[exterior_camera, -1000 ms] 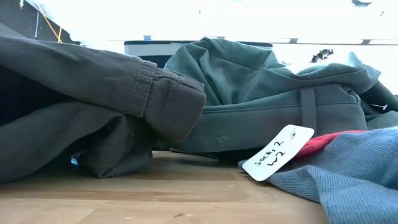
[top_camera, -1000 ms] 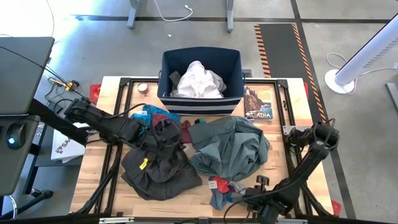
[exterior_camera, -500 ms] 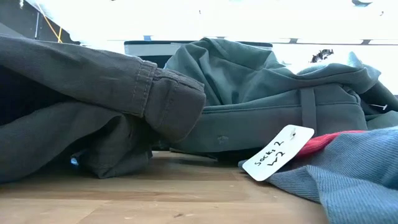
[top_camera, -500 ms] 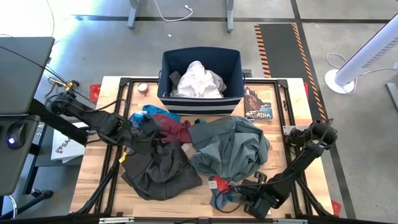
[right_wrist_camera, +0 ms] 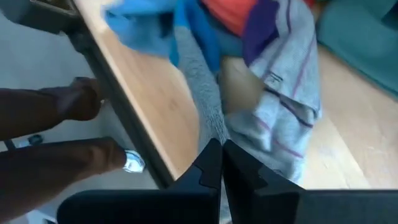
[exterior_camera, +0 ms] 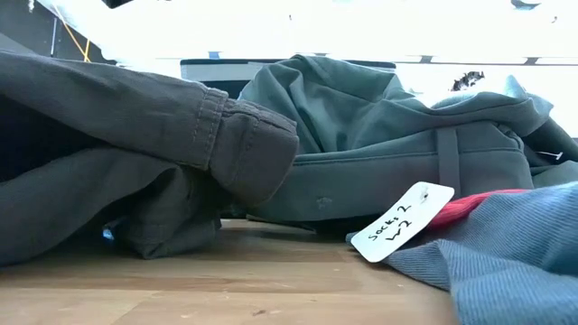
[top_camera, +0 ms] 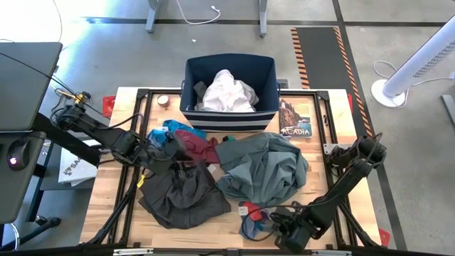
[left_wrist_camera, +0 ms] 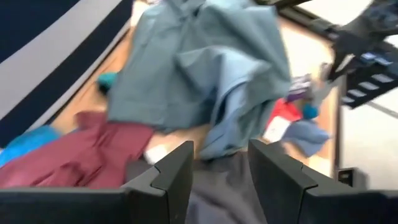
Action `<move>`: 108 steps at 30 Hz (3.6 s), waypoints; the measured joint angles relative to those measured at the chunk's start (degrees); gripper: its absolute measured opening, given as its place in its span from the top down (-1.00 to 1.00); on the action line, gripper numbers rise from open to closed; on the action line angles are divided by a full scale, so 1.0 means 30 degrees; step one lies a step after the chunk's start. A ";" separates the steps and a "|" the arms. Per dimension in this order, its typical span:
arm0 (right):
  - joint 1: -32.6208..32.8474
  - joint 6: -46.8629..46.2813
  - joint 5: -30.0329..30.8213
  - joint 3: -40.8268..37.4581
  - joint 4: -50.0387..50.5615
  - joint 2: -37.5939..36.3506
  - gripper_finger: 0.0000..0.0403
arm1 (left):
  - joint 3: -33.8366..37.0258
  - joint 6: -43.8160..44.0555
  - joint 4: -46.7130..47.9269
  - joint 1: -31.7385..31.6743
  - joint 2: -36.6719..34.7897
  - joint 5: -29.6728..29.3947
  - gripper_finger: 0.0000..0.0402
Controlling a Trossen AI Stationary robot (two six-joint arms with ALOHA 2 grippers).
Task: Sort clothes
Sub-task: Put the grey sock into the blue laundry bin
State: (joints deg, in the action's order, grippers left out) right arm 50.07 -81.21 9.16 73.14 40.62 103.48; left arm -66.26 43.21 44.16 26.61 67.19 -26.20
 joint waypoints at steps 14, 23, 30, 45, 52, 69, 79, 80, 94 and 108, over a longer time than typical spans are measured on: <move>-0.1126 0.1283 0.3646 0.6929 0.8404 0.0000 1.00 | 0.0000 -0.3388 -0.7988 -0.1749 0.0018 0.4368 0.26; -0.2700 0.3875 0.7088 1.1663 1.2100 0.0000 1.00 | -0.0002 -0.4951 -1.1142 -0.2718 0.0025 0.3440 0.26; -0.3827 0.7187 0.9860 1.4909 1.2166 0.0000 1.00 | -0.0007 -0.3953 -1.3353 -0.2900 0.0032 0.1794 0.26; -0.6128 1.6119 1.0986 1.7911 0.6779 0.0000 1.00 | -0.0022 -0.4696 -1.6209 -0.3902 0.0111 0.5576 0.26; -0.7434 1.9187 0.9546 1.7911 0.3761 0.0005 1.00 | -0.0015 -0.3917 -1.6200 -0.4518 0.0383 0.7448 0.26; -0.7784 2.1161 0.8969 1.7903 0.2348 0.0007 1.00 | -0.0015 -0.2070 -1.6122 -0.6705 0.0353 1.1302 0.26; -0.8575 2.2236 0.9243 1.7889 0.1208 0.0007 1.00 | -0.0015 -0.1927 -1.6465 -0.6994 0.0358 1.2453 0.26; -0.8686 2.2236 0.9242 1.7889 0.1149 0.0007 1.00 | -0.0015 -0.2007 -1.6747 -0.6994 0.0367 1.2514 0.26; -0.9860 2.1886 0.9030 1.7889 0.0791 0.0007 1.00 | -0.0015 -0.2794 -1.7253 -0.6972 0.0742 1.2498 0.26; -0.9685 2.0136 0.9219 1.7882 0.3054 0.0015 1.00 | -0.0007 -0.2632 -1.9015 -0.6965 0.1715 1.2345 0.26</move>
State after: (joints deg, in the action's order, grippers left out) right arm 21.02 -20.80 36.81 126.78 49.78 103.53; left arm -66.28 35.32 -12.88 5.72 72.34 10.83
